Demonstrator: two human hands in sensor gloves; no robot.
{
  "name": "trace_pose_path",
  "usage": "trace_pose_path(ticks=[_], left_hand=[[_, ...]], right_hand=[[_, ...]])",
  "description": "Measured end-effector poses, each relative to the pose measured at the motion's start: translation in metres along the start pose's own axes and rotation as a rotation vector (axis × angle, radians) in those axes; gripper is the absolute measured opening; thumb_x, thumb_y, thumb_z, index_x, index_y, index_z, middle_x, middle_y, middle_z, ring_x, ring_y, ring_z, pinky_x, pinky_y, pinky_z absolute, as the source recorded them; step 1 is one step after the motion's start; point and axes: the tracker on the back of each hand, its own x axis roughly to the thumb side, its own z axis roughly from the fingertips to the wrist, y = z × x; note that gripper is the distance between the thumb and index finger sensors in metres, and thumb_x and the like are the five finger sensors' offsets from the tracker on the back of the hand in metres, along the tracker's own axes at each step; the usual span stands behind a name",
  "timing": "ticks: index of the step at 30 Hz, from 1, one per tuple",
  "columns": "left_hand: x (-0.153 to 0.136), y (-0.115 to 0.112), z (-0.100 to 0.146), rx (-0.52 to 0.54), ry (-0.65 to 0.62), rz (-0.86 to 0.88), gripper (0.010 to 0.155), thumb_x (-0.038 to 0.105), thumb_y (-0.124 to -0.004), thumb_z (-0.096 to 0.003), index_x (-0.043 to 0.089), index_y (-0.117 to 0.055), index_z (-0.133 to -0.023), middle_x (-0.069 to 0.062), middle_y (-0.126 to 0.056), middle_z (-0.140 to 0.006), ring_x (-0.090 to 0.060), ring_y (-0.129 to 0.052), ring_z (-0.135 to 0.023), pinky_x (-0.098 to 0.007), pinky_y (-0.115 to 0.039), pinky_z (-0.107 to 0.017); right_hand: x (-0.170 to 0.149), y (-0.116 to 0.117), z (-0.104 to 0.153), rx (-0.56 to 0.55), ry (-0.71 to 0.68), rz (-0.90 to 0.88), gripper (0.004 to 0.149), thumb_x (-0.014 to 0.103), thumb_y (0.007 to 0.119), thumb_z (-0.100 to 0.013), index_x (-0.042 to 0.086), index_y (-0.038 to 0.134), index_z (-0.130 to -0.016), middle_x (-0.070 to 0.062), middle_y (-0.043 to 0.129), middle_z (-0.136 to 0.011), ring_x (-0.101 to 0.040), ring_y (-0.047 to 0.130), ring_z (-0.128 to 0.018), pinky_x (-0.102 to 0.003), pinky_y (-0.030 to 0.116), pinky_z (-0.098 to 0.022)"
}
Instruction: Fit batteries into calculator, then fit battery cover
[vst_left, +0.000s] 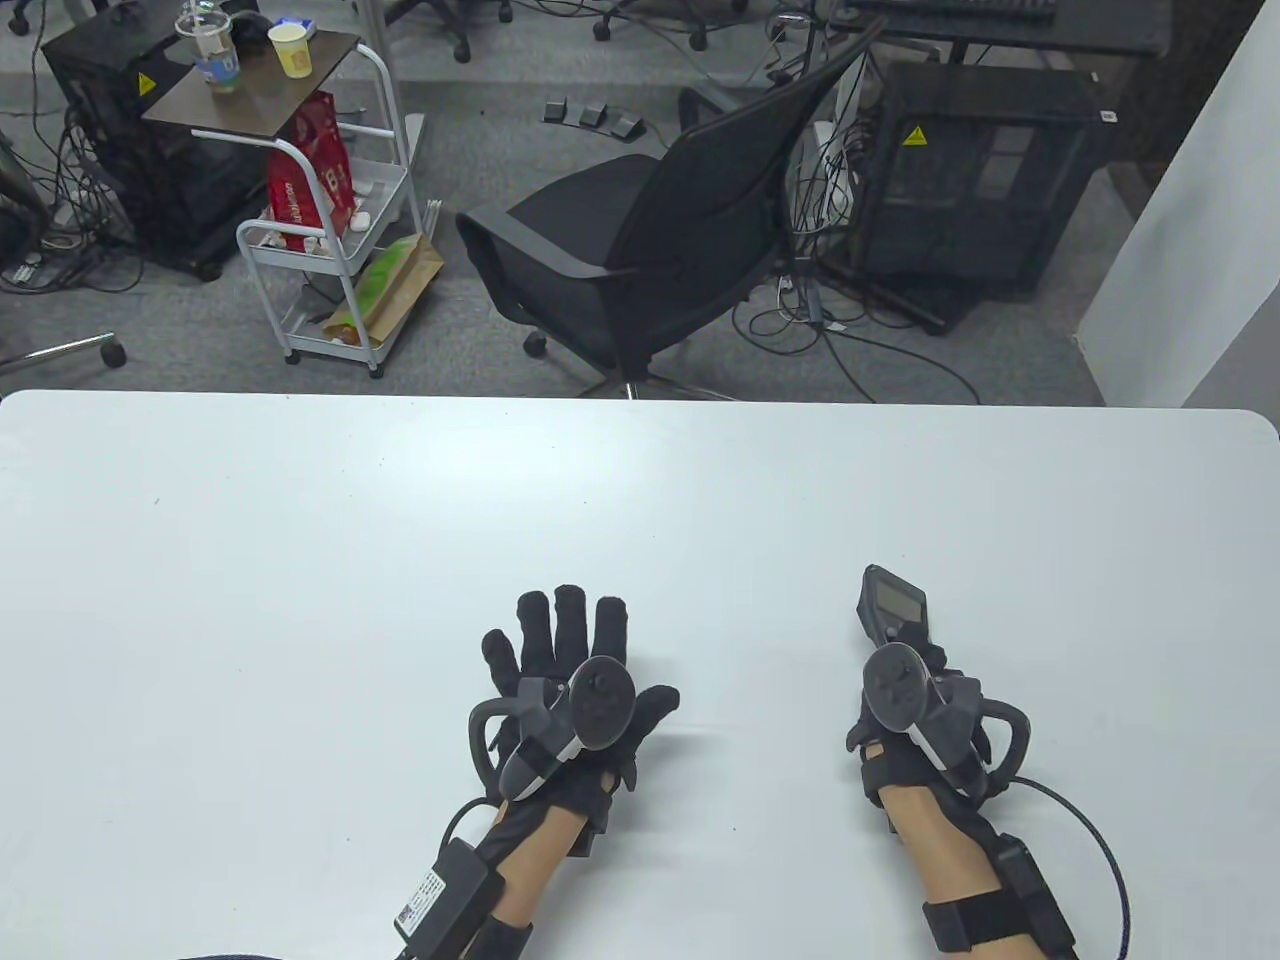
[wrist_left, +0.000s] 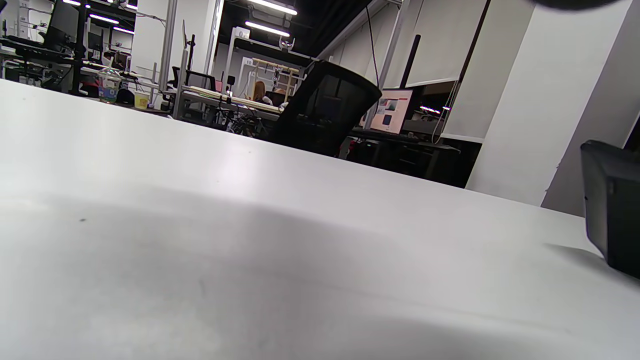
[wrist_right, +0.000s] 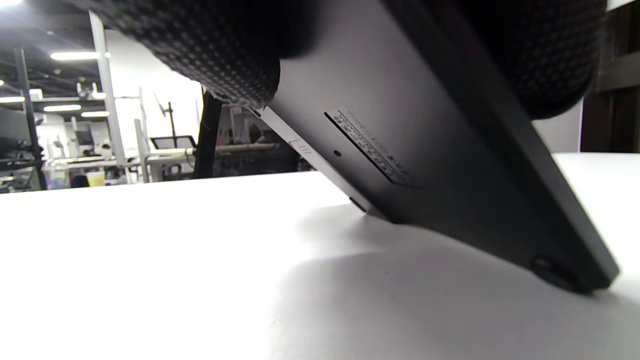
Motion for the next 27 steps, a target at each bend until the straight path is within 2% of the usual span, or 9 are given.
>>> trace_pose_path(ticks=[3, 6, 15, 24, 27], left_hand=[[0.001, 0.000, 0.000, 0.008, -0.004, -0.001, 0.093, 0.076, -0.055, -0.0344, 0.031, -0.026, -0.110, -0.008, -0.011, -0.118, -0.046, -0.011, -0.110, -0.078, -0.012, -0.068], [0.001, -0.001, 0.000, 0.002, -0.005, -0.003, 0.093, 0.076, -0.055, -0.0344, 0.031, -0.026, -0.110, -0.008, -0.011, -0.118, -0.046, -0.008, -0.110, -0.078, -0.012, -0.068], [0.003, -0.006, 0.000, -0.019, -0.005, -0.017, 0.093, 0.076, -0.054, -0.0344, 0.031, -0.026, -0.110, -0.009, -0.011, -0.118, -0.046, -0.008, -0.110, -0.077, -0.011, -0.068], [0.004, -0.006, 0.001, -0.037, -0.005, -0.030, 0.093, 0.075, -0.055, -0.0345, 0.030, -0.026, -0.110, -0.009, -0.010, -0.118, -0.045, -0.007, -0.109, -0.077, -0.011, -0.068], [0.003, -0.005, 0.001, -0.035, -0.003, -0.032, 0.092, 0.075, -0.055, -0.0344, 0.030, -0.027, -0.110, -0.009, -0.010, -0.118, -0.045, -0.007, -0.109, -0.077, -0.010, -0.068]], right_hand=[[0.005, 0.004, 0.000, 0.084, -0.015, 0.018, 0.064, 0.033, 0.086, -0.048, -0.005, 0.065, -0.095, -0.038, 0.079, -0.086, -0.059, 0.086, -0.066, -0.057, 0.079, -0.038], [0.009, 0.006, -0.001, 0.120, -0.024, 0.037, 0.067, 0.034, 0.087, -0.047, -0.005, 0.064, -0.096, -0.039, 0.077, -0.087, -0.060, 0.083, -0.067, -0.056, 0.079, -0.039], [0.021, 0.012, -0.004, 0.162, -0.082, 0.137, 0.074, 0.041, 0.095, -0.043, -0.004, 0.068, -0.095, -0.038, 0.080, -0.086, -0.059, 0.087, -0.063, -0.053, 0.082, -0.037], [0.032, 0.024, 0.001, 0.169, -0.143, 0.219, 0.076, 0.046, 0.094, -0.043, -0.005, 0.071, -0.094, -0.040, 0.080, -0.084, -0.058, 0.088, -0.058, -0.051, 0.082, -0.035], [0.034, 0.026, 0.002, 0.187, -0.135, 0.216, 0.074, 0.044, 0.094, -0.044, -0.005, 0.072, -0.094, -0.041, 0.078, -0.085, -0.057, 0.087, -0.058, -0.051, 0.082, -0.035]])
